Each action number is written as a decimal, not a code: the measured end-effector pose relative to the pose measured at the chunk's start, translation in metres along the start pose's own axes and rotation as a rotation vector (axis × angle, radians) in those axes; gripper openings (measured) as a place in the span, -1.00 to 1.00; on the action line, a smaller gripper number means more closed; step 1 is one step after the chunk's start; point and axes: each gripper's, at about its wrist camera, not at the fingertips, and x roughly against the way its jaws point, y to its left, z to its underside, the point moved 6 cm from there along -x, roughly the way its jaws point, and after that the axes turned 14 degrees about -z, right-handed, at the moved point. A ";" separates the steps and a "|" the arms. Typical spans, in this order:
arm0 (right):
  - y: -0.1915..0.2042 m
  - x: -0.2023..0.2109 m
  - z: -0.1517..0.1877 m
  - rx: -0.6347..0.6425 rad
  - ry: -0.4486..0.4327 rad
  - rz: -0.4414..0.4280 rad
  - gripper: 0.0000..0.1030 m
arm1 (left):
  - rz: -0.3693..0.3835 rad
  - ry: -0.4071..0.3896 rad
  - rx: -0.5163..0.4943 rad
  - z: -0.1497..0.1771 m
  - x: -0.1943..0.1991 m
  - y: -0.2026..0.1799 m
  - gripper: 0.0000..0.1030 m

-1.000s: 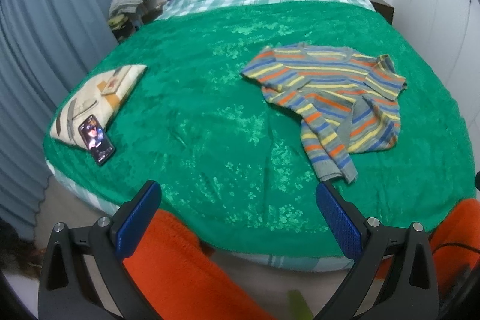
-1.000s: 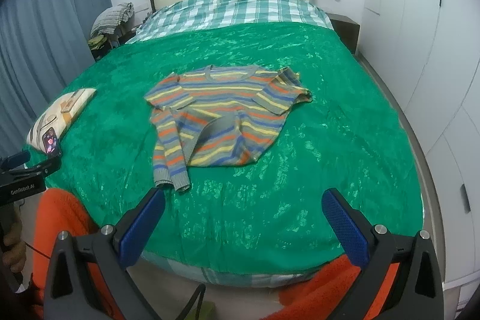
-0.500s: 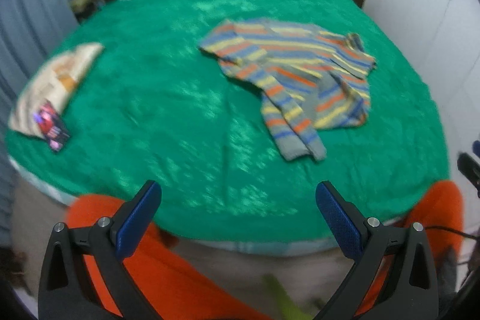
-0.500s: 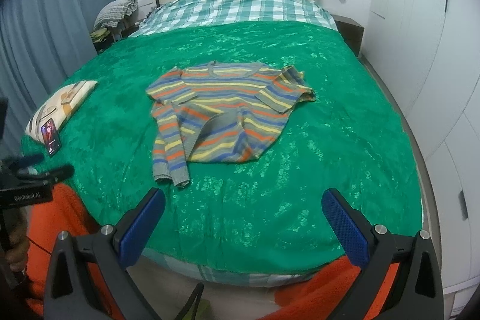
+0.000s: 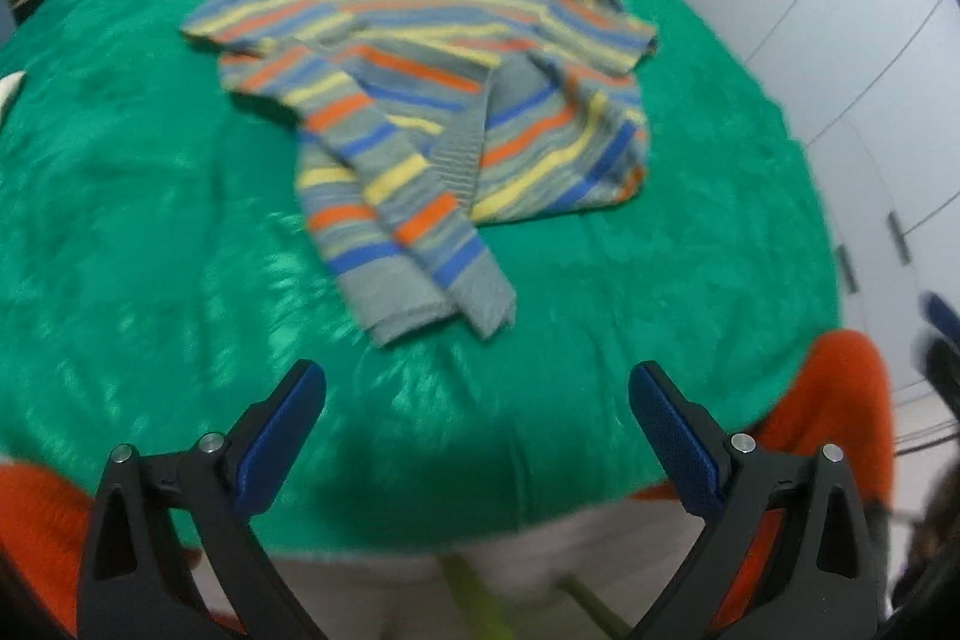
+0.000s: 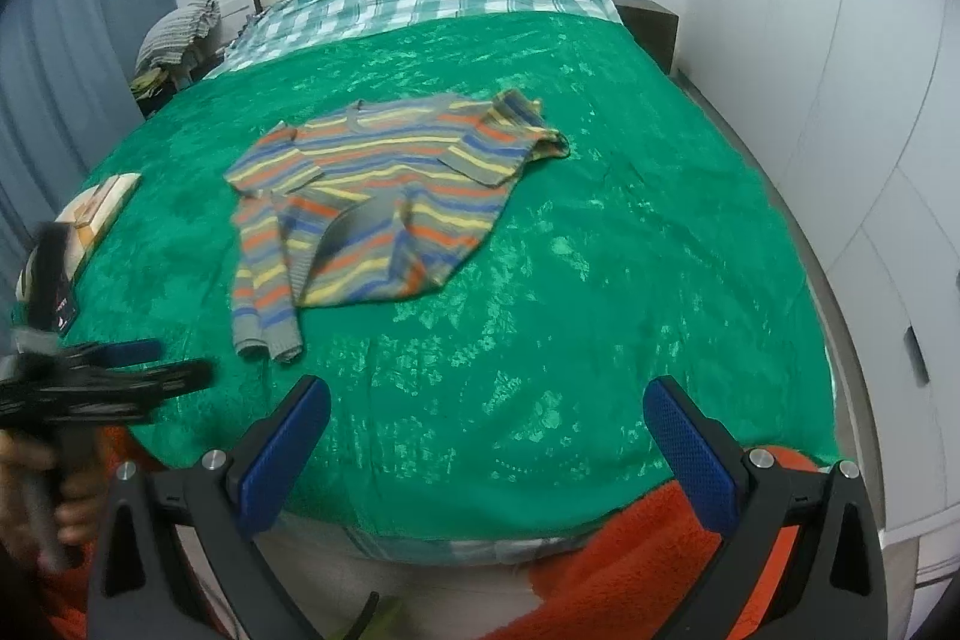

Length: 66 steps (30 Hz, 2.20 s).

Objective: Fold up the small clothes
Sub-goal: 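Grasp the sweater hem with the left gripper while the right gripper grasps the hem, then pull the hem with both grippers to spread the sweater flat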

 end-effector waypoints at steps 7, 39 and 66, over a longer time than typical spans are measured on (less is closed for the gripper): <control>-0.001 0.000 0.002 0.013 -0.004 -0.002 0.99 | -0.130 0.049 0.093 -0.017 -0.060 0.014 -0.48; -0.079 -0.113 0.030 0.279 0.445 -0.107 -0.44 | 0.126 0.229 0.140 0.063 -0.010 0.128 -0.70; -0.067 -0.139 0.054 -0.209 0.445 -0.288 -0.90 | 0.087 0.220 0.258 0.060 -0.022 0.157 -0.92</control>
